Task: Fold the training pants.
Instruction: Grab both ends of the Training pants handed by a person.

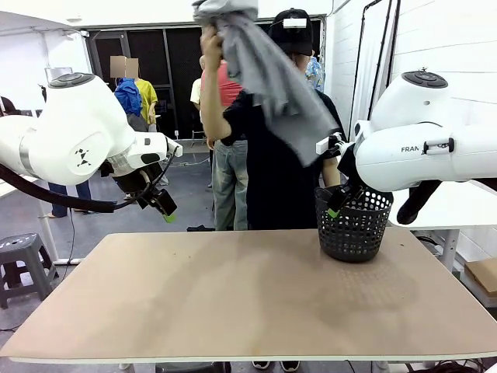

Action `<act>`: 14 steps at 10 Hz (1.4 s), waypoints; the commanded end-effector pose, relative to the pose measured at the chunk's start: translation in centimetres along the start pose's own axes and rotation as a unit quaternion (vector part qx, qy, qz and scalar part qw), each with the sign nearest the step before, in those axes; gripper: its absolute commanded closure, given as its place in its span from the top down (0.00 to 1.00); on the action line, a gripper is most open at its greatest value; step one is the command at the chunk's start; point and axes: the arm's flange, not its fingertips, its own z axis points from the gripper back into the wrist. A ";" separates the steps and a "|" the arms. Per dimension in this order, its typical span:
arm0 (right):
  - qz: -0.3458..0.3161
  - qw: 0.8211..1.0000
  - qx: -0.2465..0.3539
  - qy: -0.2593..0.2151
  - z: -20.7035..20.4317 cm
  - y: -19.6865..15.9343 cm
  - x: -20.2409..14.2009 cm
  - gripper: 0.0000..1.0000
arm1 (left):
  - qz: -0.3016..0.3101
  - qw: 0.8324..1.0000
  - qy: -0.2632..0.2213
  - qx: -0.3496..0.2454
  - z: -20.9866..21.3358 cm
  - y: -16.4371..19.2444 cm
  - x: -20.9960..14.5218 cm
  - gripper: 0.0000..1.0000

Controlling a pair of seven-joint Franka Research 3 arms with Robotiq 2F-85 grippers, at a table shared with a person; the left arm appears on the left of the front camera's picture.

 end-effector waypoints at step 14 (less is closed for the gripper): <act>0.001 1.000 0.001 -0.003 -0.2 0.0 0.1 1.00 | -0.001 1.000 -0.003 0.000 0.0 0.1 0.0 1.00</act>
